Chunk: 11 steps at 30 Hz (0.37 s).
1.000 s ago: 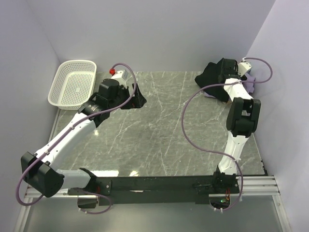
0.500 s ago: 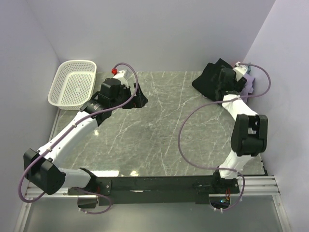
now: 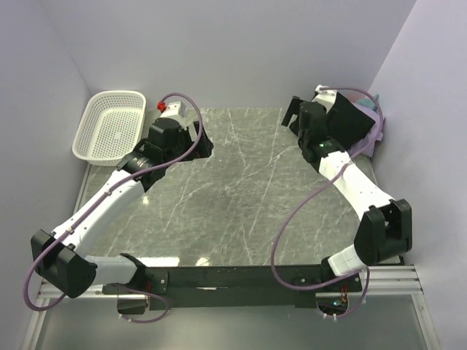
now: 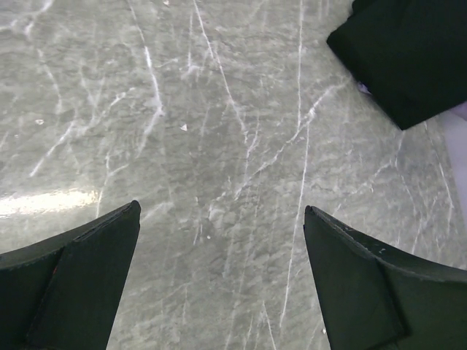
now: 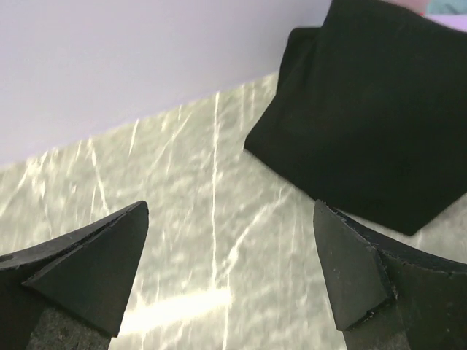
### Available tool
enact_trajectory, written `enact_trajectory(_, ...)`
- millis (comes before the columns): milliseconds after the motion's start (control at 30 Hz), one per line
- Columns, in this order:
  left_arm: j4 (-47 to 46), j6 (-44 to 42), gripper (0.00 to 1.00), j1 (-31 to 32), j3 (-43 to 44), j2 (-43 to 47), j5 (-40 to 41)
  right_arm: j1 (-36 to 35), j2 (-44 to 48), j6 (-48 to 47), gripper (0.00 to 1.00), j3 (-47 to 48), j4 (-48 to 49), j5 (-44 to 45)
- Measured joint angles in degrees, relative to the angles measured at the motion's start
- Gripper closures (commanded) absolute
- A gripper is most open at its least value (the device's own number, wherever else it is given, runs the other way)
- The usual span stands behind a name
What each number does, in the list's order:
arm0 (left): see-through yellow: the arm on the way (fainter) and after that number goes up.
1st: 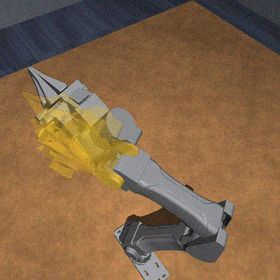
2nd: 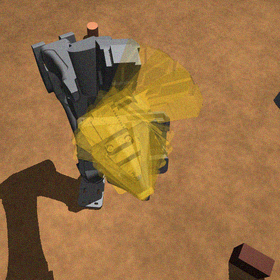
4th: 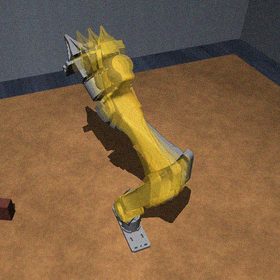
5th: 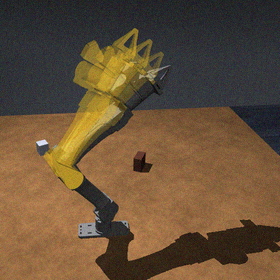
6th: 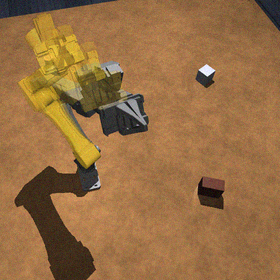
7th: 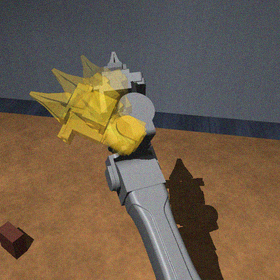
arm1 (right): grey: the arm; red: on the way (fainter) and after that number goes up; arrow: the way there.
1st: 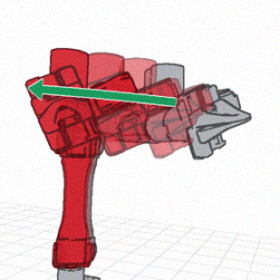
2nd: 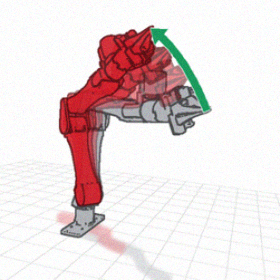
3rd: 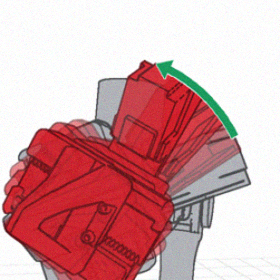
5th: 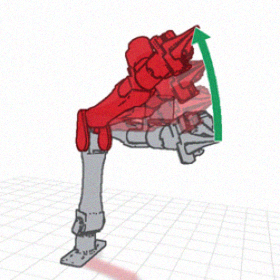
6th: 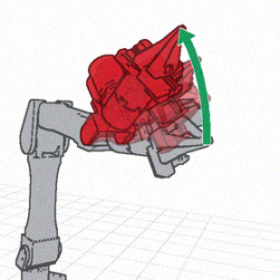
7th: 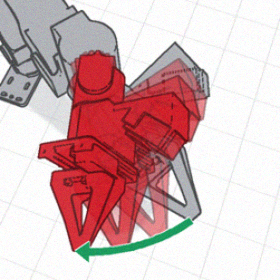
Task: Fold and stack the t-shirts
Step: Reset both grippers
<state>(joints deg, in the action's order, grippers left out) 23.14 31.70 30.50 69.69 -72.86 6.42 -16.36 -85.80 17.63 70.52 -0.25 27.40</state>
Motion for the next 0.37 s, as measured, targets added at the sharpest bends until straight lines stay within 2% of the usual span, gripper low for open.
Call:
enact_trajectory(200,1.3,0.0,0.01,0.0,0.2,1.9,1.4,-4.9,8.7,-2.2,0.0,-7.4,-1.0,0.5)
enact_trajectory(367,1.6,0.5,0.01,0.0,-0.8,7.1,3.2,-9.9,17.7,-2.9,0.0,-13.4,-1.5,0.5)
